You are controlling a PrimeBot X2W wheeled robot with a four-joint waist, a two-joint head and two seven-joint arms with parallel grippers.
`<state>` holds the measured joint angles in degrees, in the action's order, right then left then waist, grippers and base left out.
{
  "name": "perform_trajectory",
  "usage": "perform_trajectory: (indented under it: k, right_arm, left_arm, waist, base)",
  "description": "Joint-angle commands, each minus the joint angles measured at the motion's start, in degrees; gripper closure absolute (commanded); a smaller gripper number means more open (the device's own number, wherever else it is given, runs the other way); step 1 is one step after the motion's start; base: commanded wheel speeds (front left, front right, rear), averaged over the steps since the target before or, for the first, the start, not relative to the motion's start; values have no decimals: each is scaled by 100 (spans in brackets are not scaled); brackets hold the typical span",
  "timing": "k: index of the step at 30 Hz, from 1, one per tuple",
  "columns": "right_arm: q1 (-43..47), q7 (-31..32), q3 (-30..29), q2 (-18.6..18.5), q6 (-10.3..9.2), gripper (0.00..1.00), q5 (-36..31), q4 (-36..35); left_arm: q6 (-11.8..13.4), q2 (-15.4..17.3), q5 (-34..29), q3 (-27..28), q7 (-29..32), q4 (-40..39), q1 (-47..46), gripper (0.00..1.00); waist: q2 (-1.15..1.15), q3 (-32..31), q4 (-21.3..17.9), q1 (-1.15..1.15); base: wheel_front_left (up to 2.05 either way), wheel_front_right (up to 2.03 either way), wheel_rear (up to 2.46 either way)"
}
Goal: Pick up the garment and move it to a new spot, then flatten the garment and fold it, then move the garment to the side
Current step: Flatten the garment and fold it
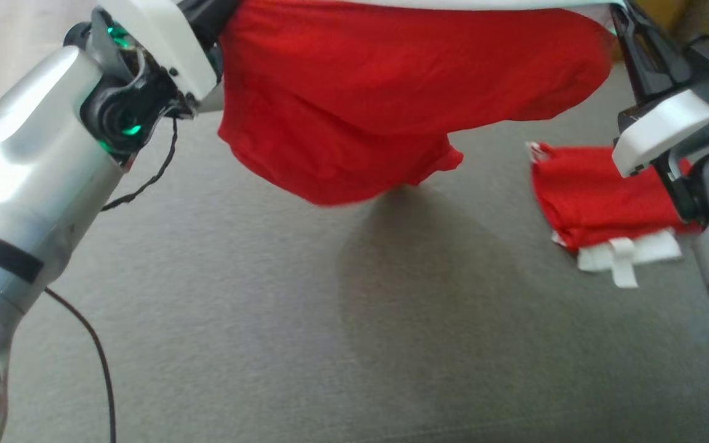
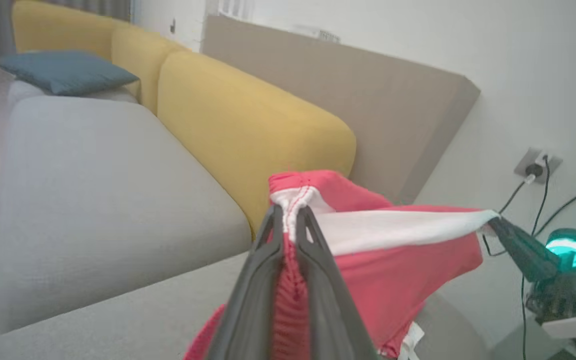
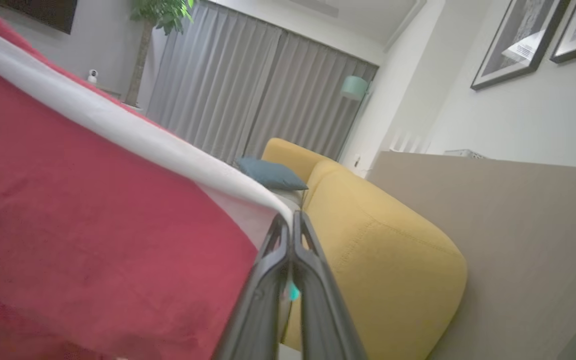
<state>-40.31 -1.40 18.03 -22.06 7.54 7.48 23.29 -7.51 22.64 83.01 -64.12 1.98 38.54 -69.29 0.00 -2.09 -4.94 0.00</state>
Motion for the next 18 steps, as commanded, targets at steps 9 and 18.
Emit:
perform_trajectory:
  k: [9, 18]
  right_arm:
    - [1125, 283, -43, 13, -5, 100, 202, -977]
    - [1420, 1094, -218, -56, -5, 100, 286, -2300]
  left_arm:
    - [256, 484, 112, 335, -518, -692, 486, 100]
    - [1071, 1426, 221, 513, -426, -2294, 796, 100]
  waist:
    - [0, -532, 744, 0]
    - [0, -162, 665, 0]
  base:
    - [0, 0, 0]
    - [0, 0, 0]
